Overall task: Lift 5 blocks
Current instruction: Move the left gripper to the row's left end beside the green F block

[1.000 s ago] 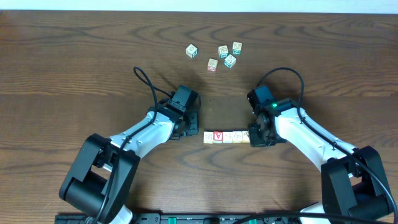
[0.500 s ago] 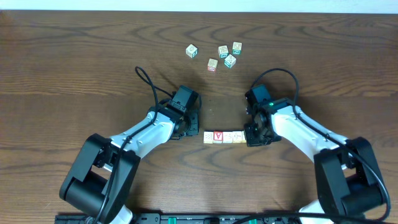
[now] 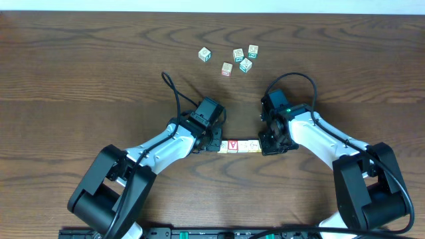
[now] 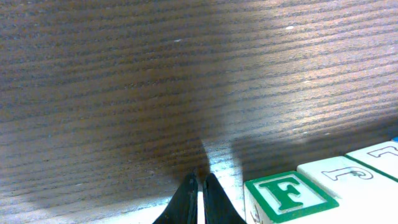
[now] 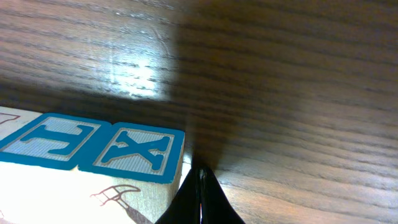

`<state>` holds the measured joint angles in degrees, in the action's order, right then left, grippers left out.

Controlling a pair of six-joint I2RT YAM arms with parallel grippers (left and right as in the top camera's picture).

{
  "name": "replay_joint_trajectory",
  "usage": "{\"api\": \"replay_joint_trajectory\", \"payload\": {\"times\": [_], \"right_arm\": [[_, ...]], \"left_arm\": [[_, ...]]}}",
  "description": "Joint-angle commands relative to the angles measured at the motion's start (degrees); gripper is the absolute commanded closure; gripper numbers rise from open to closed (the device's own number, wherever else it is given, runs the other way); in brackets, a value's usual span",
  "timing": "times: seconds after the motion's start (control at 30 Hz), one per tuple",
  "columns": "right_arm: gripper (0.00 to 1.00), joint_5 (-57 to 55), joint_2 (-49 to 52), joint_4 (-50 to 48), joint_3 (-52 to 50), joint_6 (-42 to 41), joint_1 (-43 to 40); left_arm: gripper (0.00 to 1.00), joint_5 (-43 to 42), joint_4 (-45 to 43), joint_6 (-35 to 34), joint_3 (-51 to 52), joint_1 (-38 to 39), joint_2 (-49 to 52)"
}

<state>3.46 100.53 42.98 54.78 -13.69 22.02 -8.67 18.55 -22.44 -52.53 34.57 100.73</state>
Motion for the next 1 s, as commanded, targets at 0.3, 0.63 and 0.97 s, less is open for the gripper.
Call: {"api": "replay_joint_trajectory", "payload": {"times": [0.3,0.63,0.97], "right_arm": [[0.99,6.23,2.69,-2.27,-0.59,2.64,-0.17],[0.99,3.30,2.69,-1.86,-0.59,2.62,-0.17],[0.99,-0.61,2.69,-1.44,-0.59,3.52,-0.20]], "left_arm": [[0.92,0.31,0.44,-0.72,1.81,0.13,1.97],[0.93,11.67,4.87,-0.37,1.81,0.07,1.97],[0.93,11.58,10.80,-3.63,1.81,-1.73,1.97]]}}
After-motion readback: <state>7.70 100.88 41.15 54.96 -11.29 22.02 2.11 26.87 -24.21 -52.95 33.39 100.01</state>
